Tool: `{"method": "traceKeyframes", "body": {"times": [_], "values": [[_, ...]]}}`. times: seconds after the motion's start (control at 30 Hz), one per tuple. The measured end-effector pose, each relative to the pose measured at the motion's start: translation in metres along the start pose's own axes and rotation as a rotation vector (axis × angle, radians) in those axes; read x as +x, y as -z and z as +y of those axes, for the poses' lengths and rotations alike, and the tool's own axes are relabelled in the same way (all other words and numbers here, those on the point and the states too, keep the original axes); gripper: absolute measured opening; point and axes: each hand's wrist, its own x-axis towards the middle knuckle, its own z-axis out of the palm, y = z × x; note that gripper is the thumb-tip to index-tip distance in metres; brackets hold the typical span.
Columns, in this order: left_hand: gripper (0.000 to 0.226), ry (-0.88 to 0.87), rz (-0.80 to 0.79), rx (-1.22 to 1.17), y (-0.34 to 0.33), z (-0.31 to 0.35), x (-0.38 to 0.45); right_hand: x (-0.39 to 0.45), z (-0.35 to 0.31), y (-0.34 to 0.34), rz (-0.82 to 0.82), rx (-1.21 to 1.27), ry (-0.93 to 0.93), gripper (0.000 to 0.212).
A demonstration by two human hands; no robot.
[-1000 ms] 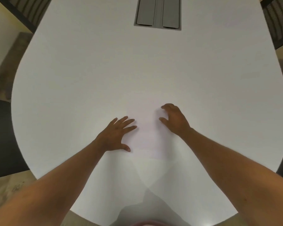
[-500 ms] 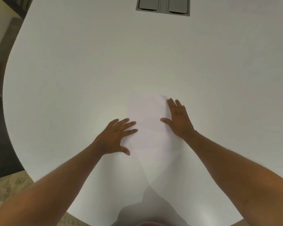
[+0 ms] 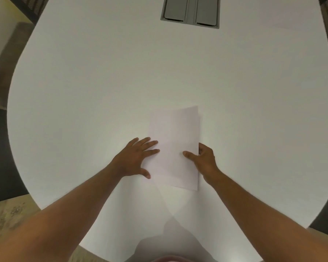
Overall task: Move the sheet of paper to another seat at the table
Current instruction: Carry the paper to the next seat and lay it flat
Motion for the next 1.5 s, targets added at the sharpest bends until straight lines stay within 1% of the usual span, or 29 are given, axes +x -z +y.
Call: {"method": "traceKeyframes", "body": {"times": [0.1, 0.17, 0.2, 0.27, 0.33, 0.43, 0.5, 0.57, 0.6, 0.67, 0.77, 0.87, 1.0, 1.07, 1.1, 1.2, 1.23, 1.3, 1.33, 1.4, 1.5], "values": [[0.111, 0.017, -0.034, -0.008, 0.004, 0.005, -0.002, -0.011, 0.009, -0.001, 0.039, -0.085, 0.023, 0.031], [0.109, 0.067, -0.015, -0.074, 0.009, 0.012, -0.006, -0.015, 0.005, -0.001, 0.048, -0.074, 0.025, 0.028], [0.107, 0.102, 0.029, -0.134, 0.014, 0.016, -0.009, -0.018, 0.002, 0.0, 0.041, -0.053, 0.031, 0.029], [0.1, 0.202, 0.192, -0.266, 0.026, 0.021, -0.012, -0.026, -0.008, 0.003, 0.023, -0.012, 0.059, 0.028], [0.086, 0.381, 0.333, -0.433, 0.041, 0.026, -0.012, -0.035, -0.019, 0.008, 0.004, 0.018, 0.076, 0.026], [0.067, 0.637, 0.455, -0.772, 0.072, 0.033, -0.007, -0.05, -0.032, 0.017, -0.049, 0.084, 0.082, 0.028], [0.06, 0.727, 0.442, -1.027, 0.094, 0.037, 0.0, -0.064, -0.038, 0.024, -0.064, 0.11, 0.091, 0.03], [0.053, 0.744, 0.383, -1.33, 0.113, 0.042, 0.008, -0.08, -0.043, 0.03, -0.076, 0.123, 0.107, 0.032], [0.049, 0.719, 0.344, -1.458, 0.123, 0.047, 0.011, -0.088, -0.045, 0.033, -0.083, 0.126, 0.119, 0.033], [0.043, 0.633, 0.297, -1.569, 0.137, 0.061, 0.017, -0.104, -0.047, 0.039, -0.094, 0.132, 0.143, 0.034], [0.02, 0.523, 0.34, -1.582, 0.149, 0.086, 0.026, -0.128, -0.045, 0.051, -0.08, 0.18, 0.16, 0.036], [0.016, 0.498, 0.404, -1.567, 0.155, 0.111, 0.037, -0.15, -0.038, 0.067, -0.067, 0.241, 0.125, 0.043], [0.008, 0.487, 0.459, -1.52, 0.16, 0.147, 0.05, -0.175, -0.021, 0.092, -0.053, 0.228, 0.065, 0.051], [0.007, 0.49, 0.494, -1.496, 0.161, 0.167, 0.057, -0.188, -0.012, 0.106, -0.019, 0.231, 0.055, 0.05], [0.01, 0.495, 0.512, -1.485, 0.164, 0.18, 0.06, -0.194, -0.007, 0.114, 0.001, 0.24, 0.057, 0.048], [0.044, 0.514, 0.517, -1.442, 0.161, 0.216, 0.071, -0.212, 0.009, 0.142, 0.07, 0.266, 0.068, 0.043], [0.043, 0.507, 0.523, -1.443, 0.159, 0.229, 0.073, -0.218, 0.014, 0.153, 0.091, 0.276, 0.074, 0.04], [0.022, 0.472, 0.527, -1.462, 0.156, 0.257, 0.075, -0.229, 0.026, 0.177, 0.129, 0.299, 0.088, 0.036], [0.019, 0.459, 0.533, -1.468, 0.154, 0.274, 0.076, -0.235, 0.032, 0.191, 0.148, 0.305, 0.097, 0.034], [0.021, 0.468, 0.553, -1.466, 0.148, 0.307, 0.076, -0.245, 0.042, 0.22, 0.174, 0.305, 0.114, 0.03], [0.017, 0.484, 0.612, -1.476, 0.136, 0.355, 0.075, -0.261, 0.056, 0.262, 0.198, 0.29, 0.141, 0.023]]}}
